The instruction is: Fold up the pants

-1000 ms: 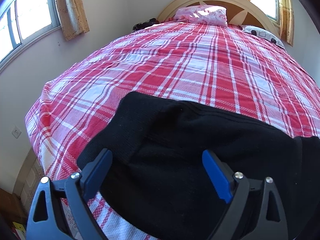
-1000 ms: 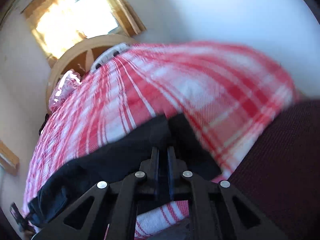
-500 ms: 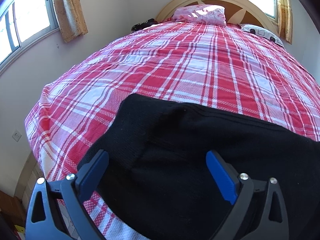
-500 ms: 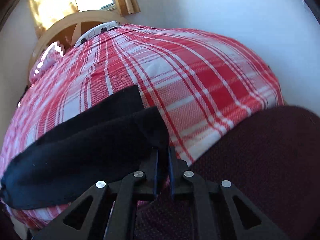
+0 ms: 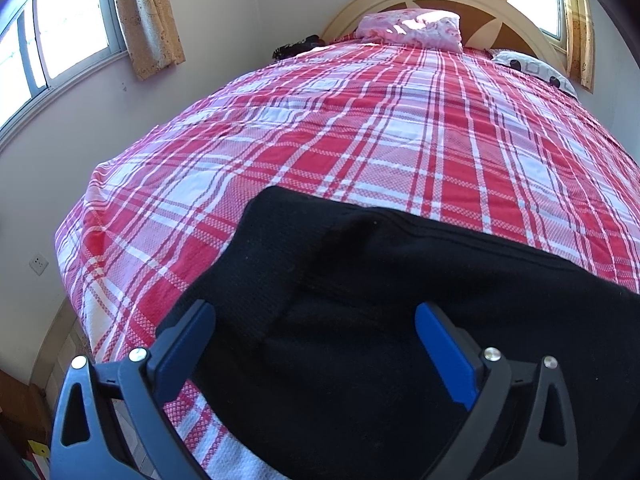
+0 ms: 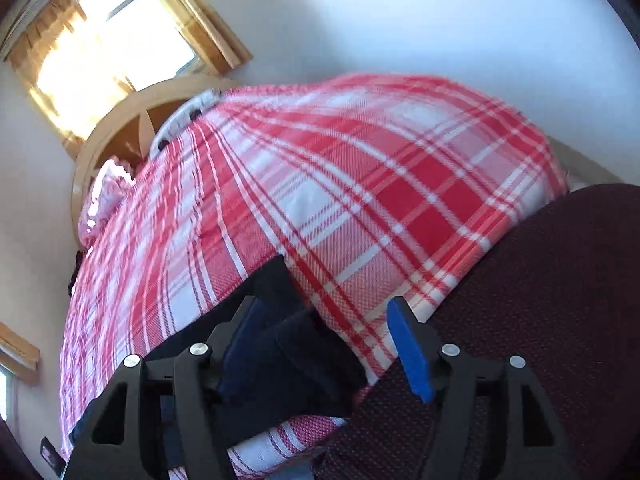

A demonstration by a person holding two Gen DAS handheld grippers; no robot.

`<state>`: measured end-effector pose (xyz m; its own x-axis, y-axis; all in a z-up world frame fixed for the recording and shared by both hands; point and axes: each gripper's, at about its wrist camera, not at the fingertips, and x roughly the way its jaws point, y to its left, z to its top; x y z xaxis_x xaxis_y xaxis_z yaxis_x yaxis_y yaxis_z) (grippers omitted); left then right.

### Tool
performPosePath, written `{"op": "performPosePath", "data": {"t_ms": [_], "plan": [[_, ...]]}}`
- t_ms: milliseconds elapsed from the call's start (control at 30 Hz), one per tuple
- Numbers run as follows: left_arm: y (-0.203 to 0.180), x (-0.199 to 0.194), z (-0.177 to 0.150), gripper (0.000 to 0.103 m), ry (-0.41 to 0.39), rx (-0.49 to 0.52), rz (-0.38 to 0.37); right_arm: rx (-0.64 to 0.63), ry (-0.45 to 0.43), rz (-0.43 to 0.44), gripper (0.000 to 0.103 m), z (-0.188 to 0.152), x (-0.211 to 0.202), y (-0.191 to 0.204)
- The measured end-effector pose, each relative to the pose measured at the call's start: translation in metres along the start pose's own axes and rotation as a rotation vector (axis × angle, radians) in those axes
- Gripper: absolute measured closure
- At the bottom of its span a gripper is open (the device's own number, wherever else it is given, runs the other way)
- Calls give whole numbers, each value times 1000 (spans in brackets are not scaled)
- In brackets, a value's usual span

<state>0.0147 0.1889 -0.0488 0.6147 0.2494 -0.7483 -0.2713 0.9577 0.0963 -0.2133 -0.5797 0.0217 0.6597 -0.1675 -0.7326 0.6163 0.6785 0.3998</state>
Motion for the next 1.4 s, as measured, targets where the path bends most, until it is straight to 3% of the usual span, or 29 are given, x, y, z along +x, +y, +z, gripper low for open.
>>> {"op": "performPosePath", "data": {"t_ms": [67,100,133,167,200,333,433,533,600,667,733,767,867,1067,1100,1133,1200,1300,1367,1400], "plan": [[0,0,0,0,1,-1,1,-8,143,-8,36,0,23,7],[0,0,0,0,0,-1,2,-21,185,-17,46,-2,29,13],[0,0,0,0,0,0,0,-46,192,-8,76,-5,32,17],[0,0,0,0,0,0,0,-92,193,6,91,-7,32,26],[0,0,0,0,1,0,-1,-134,191,19,97,-9,29,34],[0,0,0,0,3,-1,-3,-164,92,159,97,-6,-2,55],[0,0,0,0,-1,-4,-2,-254,-146,311,97,-3,-48,67],[-1,1,-1,0,-7,-7,-1,-325,-256,345,97,-7,-59,61],[-1,1,-1,0,-7,-8,-1,-321,-200,261,94,-6,-35,45],[-1,1,-1,0,-6,-8,-2,-276,-97,84,92,-3,-2,22],[-1,1,0,0,-5,-4,-3,-218,-102,-44,92,-1,9,-5],[-1,2,0,0,-3,-3,-4,-182,-114,-57,92,1,7,-16],[-2,3,1,0,-1,-5,2,10,-135,-70,88,5,-9,-46],[-3,3,3,0,-1,-4,14,-58,-118,138,87,7,-16,-5],[-3,3,3,0,-1,-4,15,-52,-105,167,80,10,-13,0],[-3,2,2,0,-2,-4,15,-51,-86,180,61,15,-8,8],[-3,3,2,0,-2,-4,14,-72,-56,170,41,22,7,21],[-3,2,2,0,-1,-2,16,-166,30,115,41,28,32,42],[-3,3,2,0,-2,-4,15,-213,94,85,47,27,47,50],[-3,3,2,0,-2,-4,15,-250,115,67,70,25,53,55]]}}
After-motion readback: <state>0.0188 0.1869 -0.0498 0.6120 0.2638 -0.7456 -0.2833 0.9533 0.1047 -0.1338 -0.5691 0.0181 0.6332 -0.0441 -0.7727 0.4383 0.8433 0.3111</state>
